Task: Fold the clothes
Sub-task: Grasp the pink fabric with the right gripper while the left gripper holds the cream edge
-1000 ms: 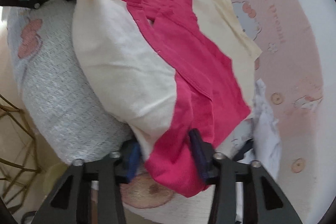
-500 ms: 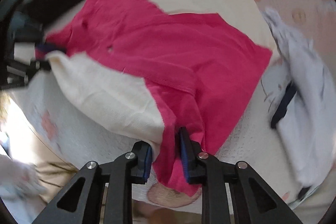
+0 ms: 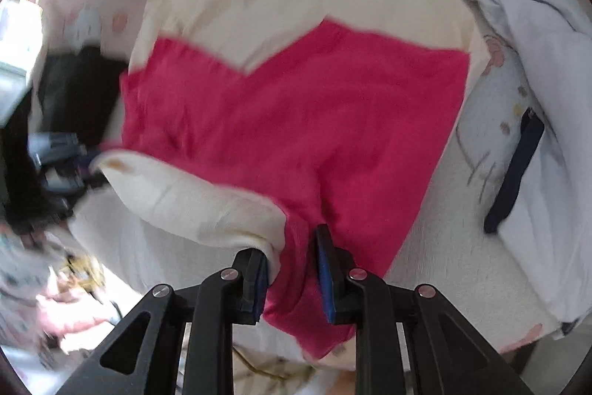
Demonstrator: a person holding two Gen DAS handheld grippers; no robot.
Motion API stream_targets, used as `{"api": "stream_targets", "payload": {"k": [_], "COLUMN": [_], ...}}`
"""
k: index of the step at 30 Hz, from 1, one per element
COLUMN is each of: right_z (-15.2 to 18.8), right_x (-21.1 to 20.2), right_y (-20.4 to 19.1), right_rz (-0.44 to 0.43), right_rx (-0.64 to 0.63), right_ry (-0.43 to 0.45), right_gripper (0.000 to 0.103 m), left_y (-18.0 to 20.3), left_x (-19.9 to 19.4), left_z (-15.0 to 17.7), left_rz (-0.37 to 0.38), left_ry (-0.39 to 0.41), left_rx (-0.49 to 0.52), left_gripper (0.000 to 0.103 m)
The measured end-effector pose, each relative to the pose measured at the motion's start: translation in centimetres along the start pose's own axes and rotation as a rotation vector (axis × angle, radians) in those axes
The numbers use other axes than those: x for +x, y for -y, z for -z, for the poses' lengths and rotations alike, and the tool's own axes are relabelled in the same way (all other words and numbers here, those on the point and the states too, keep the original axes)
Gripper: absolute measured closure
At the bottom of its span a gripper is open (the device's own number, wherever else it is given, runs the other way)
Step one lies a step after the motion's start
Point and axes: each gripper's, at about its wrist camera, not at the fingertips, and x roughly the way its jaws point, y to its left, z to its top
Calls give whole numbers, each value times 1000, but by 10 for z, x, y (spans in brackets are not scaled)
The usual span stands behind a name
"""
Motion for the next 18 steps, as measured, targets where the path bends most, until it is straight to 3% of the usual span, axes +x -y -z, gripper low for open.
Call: {"api": "stream_targets", "payload": {"k": [6, 13, 17, 18], "right_z": [-24, -44, -47, -46], "right_x": [7, 36, 38, 37], "right_y": [3, 13, 14, 14], "right_rz": [29, 67, 64, 66], "right_rx": [11, 34, 44, 40], "right_ry": [33, -10, -3, 7], "right_gripper": [82, 81, 81, 77], "left_y": [-18, -22, -22, -23], "left_x": [7, 34, 39, 37], "left_z": [-20, -24, -25, -24], "left_rz": [-27, -123, -142, -133], "left_ry": [16, -3, -4, -2], "left_rx": [-77, -99, -114, -125], "left_gripper": [83, 82, 81, 80]}}
